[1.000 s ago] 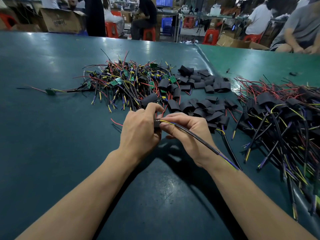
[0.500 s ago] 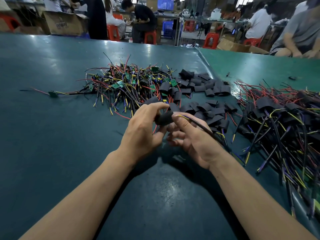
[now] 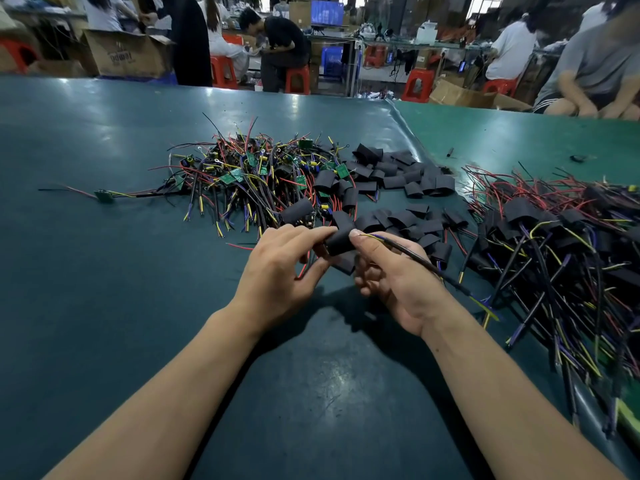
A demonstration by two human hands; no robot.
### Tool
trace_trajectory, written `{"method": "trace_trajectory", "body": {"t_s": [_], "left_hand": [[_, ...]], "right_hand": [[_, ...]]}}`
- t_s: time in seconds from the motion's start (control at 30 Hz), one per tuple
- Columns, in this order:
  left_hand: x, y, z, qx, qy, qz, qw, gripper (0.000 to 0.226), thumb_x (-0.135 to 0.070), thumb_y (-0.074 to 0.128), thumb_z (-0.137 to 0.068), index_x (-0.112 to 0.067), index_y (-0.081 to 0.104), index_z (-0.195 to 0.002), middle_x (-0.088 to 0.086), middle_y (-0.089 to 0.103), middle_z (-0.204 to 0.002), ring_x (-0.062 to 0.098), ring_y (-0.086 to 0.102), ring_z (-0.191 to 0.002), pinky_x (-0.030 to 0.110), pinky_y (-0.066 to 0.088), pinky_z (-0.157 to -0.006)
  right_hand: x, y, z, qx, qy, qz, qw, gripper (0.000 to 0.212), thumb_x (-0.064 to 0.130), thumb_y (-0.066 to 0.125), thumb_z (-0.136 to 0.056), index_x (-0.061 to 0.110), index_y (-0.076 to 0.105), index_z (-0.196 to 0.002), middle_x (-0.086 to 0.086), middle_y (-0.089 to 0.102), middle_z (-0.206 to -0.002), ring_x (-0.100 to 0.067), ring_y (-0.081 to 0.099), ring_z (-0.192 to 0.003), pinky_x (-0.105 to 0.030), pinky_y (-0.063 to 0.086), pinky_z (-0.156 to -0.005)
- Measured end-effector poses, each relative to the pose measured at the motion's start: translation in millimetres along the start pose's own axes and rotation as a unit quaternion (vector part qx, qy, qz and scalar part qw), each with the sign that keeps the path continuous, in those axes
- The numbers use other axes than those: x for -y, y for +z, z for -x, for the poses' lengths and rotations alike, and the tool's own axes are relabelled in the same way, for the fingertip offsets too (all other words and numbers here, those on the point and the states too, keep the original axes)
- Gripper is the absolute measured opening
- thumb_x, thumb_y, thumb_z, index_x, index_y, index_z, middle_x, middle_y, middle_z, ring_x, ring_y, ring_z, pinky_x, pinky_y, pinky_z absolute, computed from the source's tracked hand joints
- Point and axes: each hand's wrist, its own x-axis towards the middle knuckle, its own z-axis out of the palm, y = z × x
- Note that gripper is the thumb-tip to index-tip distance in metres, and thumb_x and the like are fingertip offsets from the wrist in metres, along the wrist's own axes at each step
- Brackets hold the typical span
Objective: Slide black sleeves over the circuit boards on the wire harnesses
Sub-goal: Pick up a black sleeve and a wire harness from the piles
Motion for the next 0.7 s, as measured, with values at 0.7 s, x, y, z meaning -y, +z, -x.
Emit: {"method": "trace_trajectory", "body": {"t_s": [0.7], "left_hand": [[17.4, 6.8, -0.2, 0.081, -0.219, -0.157, 0.960, 0.043, -0.046, 0.056, -0.094, -0.025, 0.060, -0.132, 0.002, 0.054, -0.139, 0.025, 0.042, -0.130, 0.038, 0.032, -0.102]], "right_hand": [[33.9, -65.9, -8.0, -0.230, -0.137, -0.334, 0.904, 0.008, 0.003, 0.055, -0.095, 0.003, 0.063, -0.096, -0.008, 0.072, -0.076, -0.018, 0.072, -0.071, -0.019, 0.056, -0.061]]}}
